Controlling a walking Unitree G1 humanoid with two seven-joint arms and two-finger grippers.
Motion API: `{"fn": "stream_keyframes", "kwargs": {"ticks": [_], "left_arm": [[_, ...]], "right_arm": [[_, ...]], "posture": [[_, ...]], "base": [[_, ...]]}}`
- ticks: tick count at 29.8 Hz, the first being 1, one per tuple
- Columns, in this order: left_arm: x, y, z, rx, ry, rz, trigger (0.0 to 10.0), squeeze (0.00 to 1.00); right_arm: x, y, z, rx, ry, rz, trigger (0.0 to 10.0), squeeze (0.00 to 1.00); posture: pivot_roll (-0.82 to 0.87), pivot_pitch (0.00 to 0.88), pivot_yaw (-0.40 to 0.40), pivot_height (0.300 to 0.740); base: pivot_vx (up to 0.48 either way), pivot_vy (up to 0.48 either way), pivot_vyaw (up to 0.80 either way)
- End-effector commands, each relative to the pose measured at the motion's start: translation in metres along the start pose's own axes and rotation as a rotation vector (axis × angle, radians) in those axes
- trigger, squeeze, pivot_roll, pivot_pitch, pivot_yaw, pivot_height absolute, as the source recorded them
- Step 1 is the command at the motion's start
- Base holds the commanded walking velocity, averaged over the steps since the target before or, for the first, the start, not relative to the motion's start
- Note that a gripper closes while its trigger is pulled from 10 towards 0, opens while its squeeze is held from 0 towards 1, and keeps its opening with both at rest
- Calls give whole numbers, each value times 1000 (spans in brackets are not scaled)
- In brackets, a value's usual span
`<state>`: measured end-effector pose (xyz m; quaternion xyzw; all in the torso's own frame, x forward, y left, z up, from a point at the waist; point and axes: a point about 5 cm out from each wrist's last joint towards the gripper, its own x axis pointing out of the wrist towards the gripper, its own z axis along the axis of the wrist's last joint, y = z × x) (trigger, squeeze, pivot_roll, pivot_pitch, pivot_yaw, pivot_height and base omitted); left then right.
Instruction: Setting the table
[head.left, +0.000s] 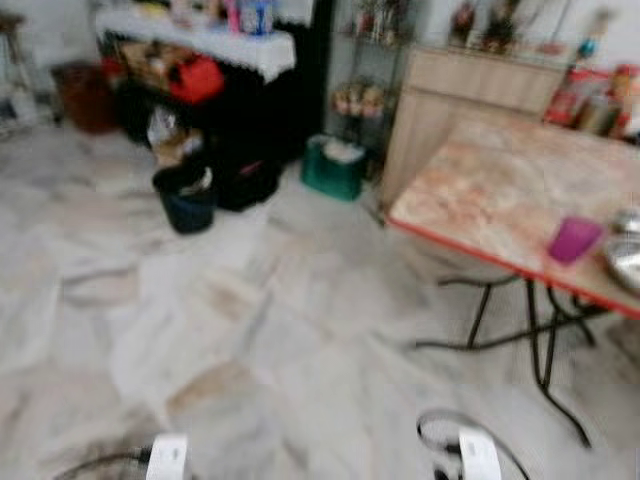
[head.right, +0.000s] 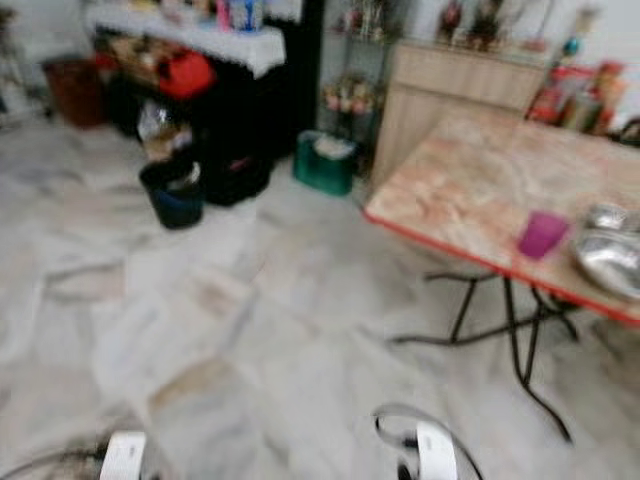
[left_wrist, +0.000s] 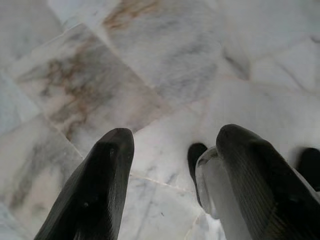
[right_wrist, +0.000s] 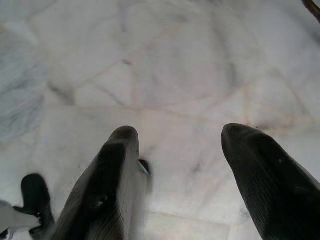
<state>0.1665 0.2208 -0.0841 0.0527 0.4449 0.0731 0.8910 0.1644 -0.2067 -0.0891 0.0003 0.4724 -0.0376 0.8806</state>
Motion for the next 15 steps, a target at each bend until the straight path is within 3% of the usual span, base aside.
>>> {"fn": "stream_keyframes", "kwargs": {"ticks": [1,4,8,15], "left_arm": [[0,-8,1,13,-1,-21,10000,0],[0,-8,1,13,-1,-21,10000,0],[0,-10,2,-10,-7,-20,10000,0],[1,-10,3,-29,-11,-8,10000,0]], "right_arm": [[0,-5,3,1,-7,-12,10000,0],[0,-5,3,1,-8,-12,10000,0],[0,-6,5,3,-17,-12,10000,0],[1,-6,12,4,-44,-12,10000,0]], "posture": [[57,0,-19,719],[57,0,-19,719],[59,0,-24,719],[59,0,-28,719]], "base": [[0,-337,-625],[0,-337,-621],[0,0,-589],[0,0,0]]}}
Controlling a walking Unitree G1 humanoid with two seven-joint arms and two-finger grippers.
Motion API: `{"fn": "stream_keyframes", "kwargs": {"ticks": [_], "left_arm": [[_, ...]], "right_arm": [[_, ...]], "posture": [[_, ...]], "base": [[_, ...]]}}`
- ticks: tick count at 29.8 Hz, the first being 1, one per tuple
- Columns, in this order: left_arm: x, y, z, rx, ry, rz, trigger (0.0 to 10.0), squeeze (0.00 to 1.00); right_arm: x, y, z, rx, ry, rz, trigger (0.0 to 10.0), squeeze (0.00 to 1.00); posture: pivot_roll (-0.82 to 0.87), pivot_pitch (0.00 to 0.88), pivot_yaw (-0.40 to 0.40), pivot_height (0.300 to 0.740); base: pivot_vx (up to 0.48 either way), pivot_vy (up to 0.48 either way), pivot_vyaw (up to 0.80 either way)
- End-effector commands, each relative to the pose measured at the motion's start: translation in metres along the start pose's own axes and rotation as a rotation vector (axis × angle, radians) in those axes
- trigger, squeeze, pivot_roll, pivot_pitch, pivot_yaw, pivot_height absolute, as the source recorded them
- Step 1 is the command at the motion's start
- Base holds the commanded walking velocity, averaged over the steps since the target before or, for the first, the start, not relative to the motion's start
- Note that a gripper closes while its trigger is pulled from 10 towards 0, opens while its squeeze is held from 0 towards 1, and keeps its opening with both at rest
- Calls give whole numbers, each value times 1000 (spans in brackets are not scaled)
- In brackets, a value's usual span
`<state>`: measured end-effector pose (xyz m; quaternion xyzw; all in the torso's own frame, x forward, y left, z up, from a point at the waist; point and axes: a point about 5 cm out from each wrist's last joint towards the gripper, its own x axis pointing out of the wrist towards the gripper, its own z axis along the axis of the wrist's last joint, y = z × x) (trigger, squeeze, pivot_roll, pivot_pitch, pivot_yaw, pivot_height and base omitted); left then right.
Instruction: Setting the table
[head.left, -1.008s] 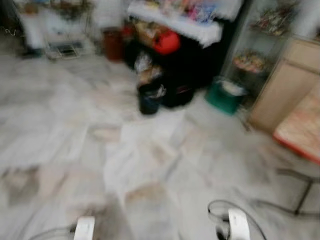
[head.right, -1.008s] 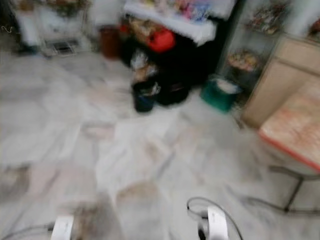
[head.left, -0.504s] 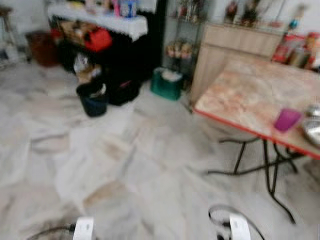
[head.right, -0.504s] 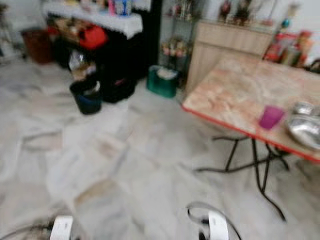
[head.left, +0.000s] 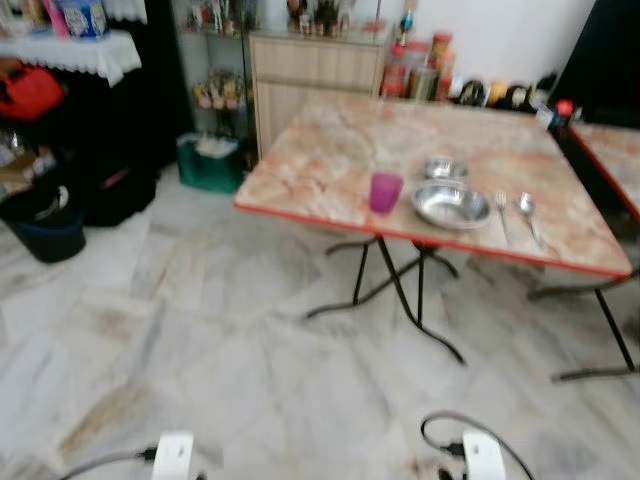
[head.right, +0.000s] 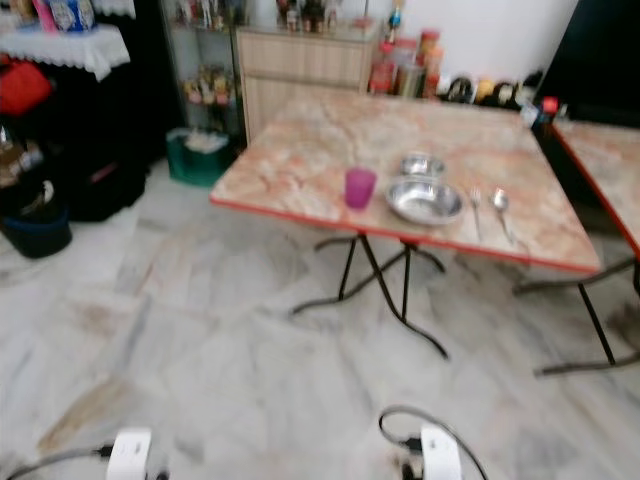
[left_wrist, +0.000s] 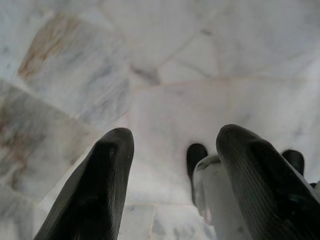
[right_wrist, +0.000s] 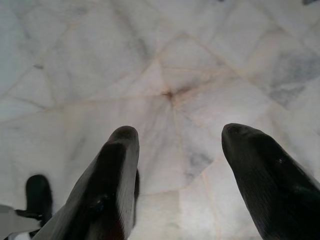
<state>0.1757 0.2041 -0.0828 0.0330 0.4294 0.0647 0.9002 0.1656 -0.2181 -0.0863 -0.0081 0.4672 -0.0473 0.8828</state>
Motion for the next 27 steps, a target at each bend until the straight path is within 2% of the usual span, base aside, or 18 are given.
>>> {"fn": "stream_keyframes", "kwargs": {"ticks": [1,3,15,23,27], "left_arm": [[-1,6,-4,-21,16,20,10000,0],[-1,5,-4,-39,10,4,10000,0],[-1,3,-3,-23,13,8,10000,0],[0,2,-3,-7,15,-3,10000,0],[0,2,-3,0,16,-6,10000,0]], "right_arm": [[2,6,11,9,-37,14,10000,0],[2,6,12,5,-39,15,10000,0],[2,4,15,1,-57,9,10000,0],[2,2,15,8,-50,-6,10000,0],[2,2,15,5,-51,-3,10000,0]], "posture": [[59,0,-30,719],[58,0,-30,719],[42,0,-29,719],[34,0,-25,719],[33,0,-22,719]], "base": [[0,0,0],[0,0,0],[0,0,0],[262,0,0],[268,0,-580]]}}
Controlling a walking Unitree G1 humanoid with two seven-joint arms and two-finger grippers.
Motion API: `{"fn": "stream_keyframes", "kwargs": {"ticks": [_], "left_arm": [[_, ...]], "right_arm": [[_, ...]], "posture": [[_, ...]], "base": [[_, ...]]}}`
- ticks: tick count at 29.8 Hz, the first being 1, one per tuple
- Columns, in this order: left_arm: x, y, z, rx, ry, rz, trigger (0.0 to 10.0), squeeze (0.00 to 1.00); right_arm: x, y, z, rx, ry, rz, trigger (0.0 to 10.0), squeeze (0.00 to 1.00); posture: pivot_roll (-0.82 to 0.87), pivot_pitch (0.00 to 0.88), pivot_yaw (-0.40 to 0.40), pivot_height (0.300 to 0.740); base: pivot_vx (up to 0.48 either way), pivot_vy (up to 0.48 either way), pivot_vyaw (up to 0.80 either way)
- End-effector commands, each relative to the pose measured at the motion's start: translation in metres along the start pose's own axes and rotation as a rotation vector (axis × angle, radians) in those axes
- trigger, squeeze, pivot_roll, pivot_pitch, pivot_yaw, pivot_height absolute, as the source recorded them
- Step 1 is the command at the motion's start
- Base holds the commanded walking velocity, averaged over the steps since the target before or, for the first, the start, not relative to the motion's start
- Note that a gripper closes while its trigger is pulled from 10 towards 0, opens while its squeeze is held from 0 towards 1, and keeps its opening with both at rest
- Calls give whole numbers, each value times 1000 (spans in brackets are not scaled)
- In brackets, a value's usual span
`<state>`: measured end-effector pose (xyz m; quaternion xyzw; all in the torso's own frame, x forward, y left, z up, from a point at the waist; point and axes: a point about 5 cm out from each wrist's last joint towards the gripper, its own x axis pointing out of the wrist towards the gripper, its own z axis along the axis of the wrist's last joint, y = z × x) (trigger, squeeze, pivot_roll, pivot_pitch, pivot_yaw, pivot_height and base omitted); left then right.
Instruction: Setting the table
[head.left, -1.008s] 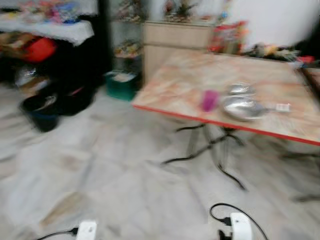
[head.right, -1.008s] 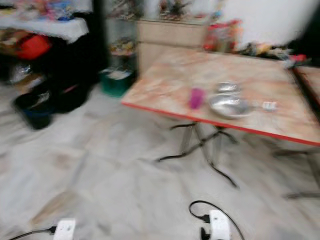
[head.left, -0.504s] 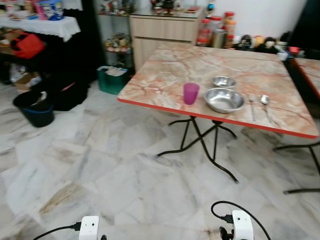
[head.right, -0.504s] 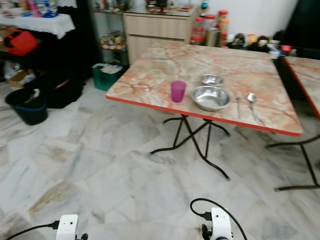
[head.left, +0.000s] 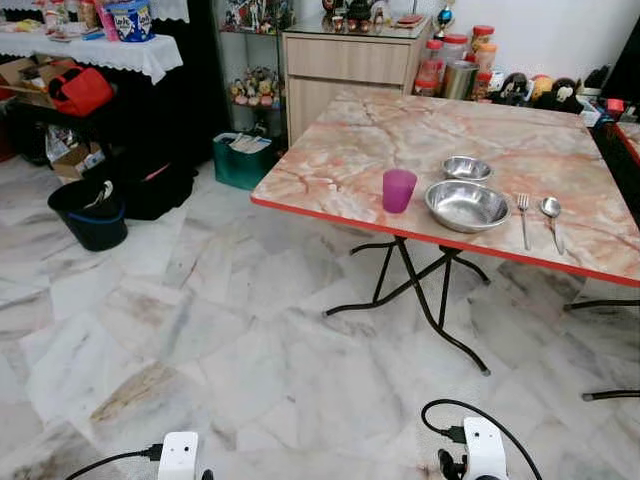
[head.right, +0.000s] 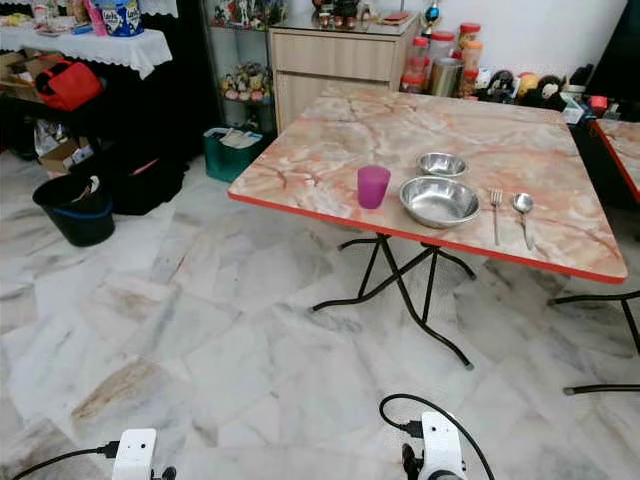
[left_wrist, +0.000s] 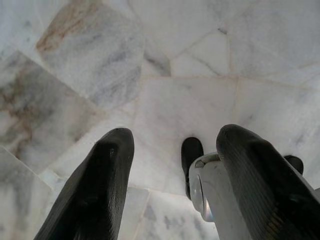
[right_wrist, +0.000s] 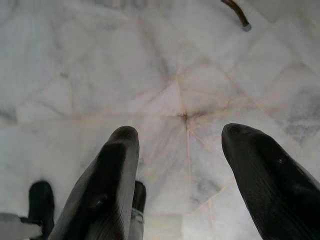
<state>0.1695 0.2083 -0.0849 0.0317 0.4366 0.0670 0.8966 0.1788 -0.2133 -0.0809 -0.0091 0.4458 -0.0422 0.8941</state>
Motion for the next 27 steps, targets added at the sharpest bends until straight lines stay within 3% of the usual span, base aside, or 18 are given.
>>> {"fn": "stream_keyframes", "kwargs": {"ticks": [1,27], "left_arm": [[1,-3,4,5,-1,-10,10000,0],[3,0,12,40,-11,-18,10000,0]], "right_arm": [[0,-4,1,8,-5,-11,10000,0],[1,3,4,-25,-13,7,10000,0]], "posture": [[33,0,-22,719],[35,0,-9,719]], "base": [[266,0,-750],[295,0,0]]}}
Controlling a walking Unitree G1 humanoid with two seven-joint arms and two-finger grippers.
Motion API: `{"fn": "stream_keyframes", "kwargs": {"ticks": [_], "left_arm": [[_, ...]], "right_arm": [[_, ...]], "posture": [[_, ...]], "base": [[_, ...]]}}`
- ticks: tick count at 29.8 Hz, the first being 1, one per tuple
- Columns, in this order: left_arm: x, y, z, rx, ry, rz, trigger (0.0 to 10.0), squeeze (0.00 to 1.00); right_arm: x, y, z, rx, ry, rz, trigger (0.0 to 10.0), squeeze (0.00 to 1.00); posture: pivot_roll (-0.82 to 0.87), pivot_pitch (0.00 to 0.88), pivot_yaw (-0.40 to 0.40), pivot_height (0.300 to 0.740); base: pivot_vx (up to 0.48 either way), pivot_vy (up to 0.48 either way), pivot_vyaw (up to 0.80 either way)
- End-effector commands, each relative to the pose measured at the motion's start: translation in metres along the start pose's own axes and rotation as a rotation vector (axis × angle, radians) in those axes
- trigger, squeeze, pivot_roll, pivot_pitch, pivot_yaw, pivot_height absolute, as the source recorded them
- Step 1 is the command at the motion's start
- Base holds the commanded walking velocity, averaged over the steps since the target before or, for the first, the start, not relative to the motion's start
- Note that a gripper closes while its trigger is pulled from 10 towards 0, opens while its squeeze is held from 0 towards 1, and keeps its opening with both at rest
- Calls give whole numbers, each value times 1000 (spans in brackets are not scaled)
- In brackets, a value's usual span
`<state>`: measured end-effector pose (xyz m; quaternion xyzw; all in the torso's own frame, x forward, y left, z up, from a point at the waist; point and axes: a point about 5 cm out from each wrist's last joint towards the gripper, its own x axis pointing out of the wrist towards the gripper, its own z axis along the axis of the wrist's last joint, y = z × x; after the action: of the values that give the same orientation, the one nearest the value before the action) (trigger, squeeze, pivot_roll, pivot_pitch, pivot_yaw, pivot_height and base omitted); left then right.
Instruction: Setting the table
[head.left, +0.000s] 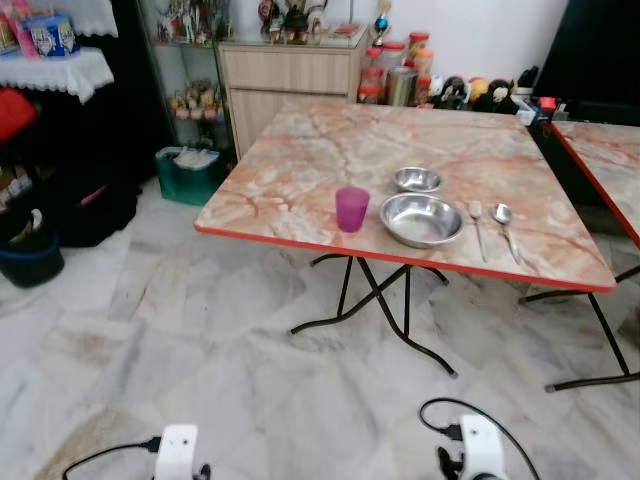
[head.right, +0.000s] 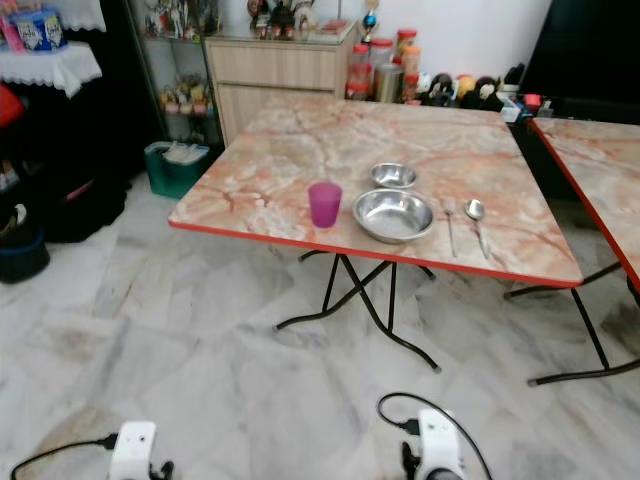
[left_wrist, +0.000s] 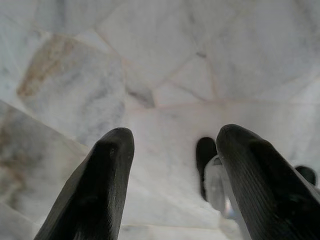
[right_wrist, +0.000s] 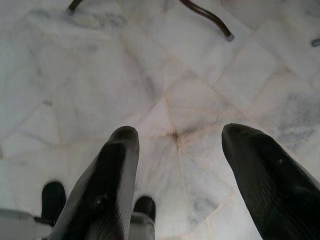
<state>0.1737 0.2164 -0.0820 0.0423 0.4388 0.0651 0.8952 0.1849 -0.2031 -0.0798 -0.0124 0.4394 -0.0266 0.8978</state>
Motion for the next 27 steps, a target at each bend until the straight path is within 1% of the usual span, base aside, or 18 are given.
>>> {"fn": "stream_keyframes", "kwargs": {"ticks": [1,7,20,27], "left_arm": [[2,-8,7,20,-15,-24,10000,0],[1,-7,3,22,-6,-25,10000,0],[2,-6,6,21,-12,-21,10000,0],[1,-5,2,13,-5,-16,10000,0]], "right_arm": [[-1,-8,-1,-6,2,-17,10000,0],[-2,-6,-5,-6,10,-12,10000,0],[-2,-8,-5,3,8,-17,10000,0],[-3,-7,-8,4,14,-17,10000,0]], "posture": [[35,0,-9,719],[35,0,-8,719],[36,0,-8,719],[37,0,-12,719]], "base": [[307,0,0],[319,0,0],[344,0,0],[345,0,0]]}}
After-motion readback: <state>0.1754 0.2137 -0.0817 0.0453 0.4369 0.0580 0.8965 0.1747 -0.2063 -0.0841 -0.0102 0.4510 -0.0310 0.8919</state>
